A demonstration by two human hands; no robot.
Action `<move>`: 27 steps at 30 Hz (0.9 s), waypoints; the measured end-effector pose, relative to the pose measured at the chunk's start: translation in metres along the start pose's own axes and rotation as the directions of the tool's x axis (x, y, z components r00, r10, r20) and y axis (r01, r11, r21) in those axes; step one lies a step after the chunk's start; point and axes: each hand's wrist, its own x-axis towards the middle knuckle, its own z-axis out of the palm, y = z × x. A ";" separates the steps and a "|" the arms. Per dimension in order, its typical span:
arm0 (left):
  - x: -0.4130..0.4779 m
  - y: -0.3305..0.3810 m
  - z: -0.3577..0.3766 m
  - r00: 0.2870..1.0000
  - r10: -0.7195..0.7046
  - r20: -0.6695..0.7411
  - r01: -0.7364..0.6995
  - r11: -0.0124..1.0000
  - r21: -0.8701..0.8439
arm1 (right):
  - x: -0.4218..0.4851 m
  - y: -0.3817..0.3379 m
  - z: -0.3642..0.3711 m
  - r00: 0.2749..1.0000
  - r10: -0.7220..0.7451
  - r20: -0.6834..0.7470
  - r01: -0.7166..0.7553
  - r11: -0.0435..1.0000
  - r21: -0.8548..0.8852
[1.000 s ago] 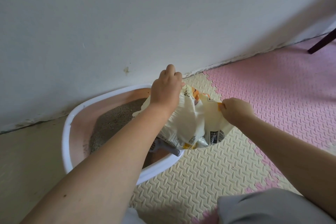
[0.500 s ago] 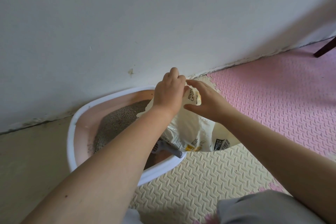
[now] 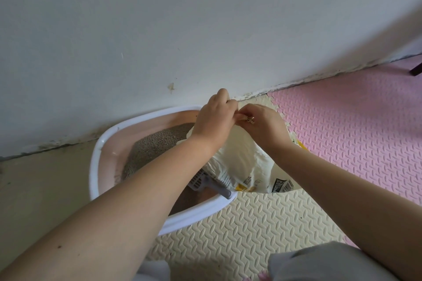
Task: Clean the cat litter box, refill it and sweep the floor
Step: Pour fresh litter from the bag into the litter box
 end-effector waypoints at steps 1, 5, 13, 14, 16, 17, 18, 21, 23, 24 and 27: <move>-0.001 0.000 -0.001 1.000 -0.004 -0.003 0.004 1.000 -0.028 | -0.001 0.001 0.000 1.000 0.008 -0.002 -0.008 1.000 0.002; -0.009 -0.003 -0.008 0.997 -0.071 0.017 0.073 0.982 -0.176 | -0.005 0.002 -0.004 0.999 0.045 0.002 -0.045 0.999 -0.003; -0.047 -0.031 -0.024 0.991 -0.084 0.109 0.102 0.979 -0.174 | -0.011 0.000 -0.009 0.998 0.053 -0.025 -0.053 0.998 0.024; -0.049 -0.033 -0.023 0.991 -0.095 0.094 0.111 0.977 -0.181 | -0.012 -0.001 -0.009 0.998 0.053 -0.026 -0.052 0.998 0.026; -0.049 -0.034 -0.022 0.993 -0.106 0.048 0.114 0.969 -0.220 | -0.012 -0.004 -0.008 0.998 0.051 -0.030 -0.050 0.999 0.021; -0.048 -0.034 -0.021 0.994 -0.107 0.027 0.111 0.965 -0.238 | -0.012 -0.005 -0.007 0.998 0.052 -0.033 -0.051 0.999 0.016; -0.046 -0.035 -0.021 0.994 -0.108 0.010 0.107 0.961 -0.255 | -0.012 -0.006 -0.006 0.998 0.056 -0.036 -0.056 0.998 0.014; -0.041 -0.036 -0.021 0.994 -0.103 -0.026 0.091 0.953 -0.289 | -0.012 -0.011 -0.003 1.000 0.015 -0.022 -0.014 1.000 0.027; -0.039 -0.033 -0.021 0.997 -0.051 -0.056 0.033 0.957 -0.290 | -0.013 -0.019 -0.001 0.998 -0.054 0.013 0.054 0.998 0.026; -0.038 -0.030 -0.020 0.997 -0.022 -0.071 0.001 0.959 -0.284 | -0.014 -0.023 0.001 0.997 -0.077 0.025 0.077 0.997 0.008; -0.035 -0.026 -0.019 0.996 0.033 -0.087 -0.055 0.962 -0.268 | -0.014 -0.028 0.005 0.997 -0.083 -0.007 0.082 0.995 -0.063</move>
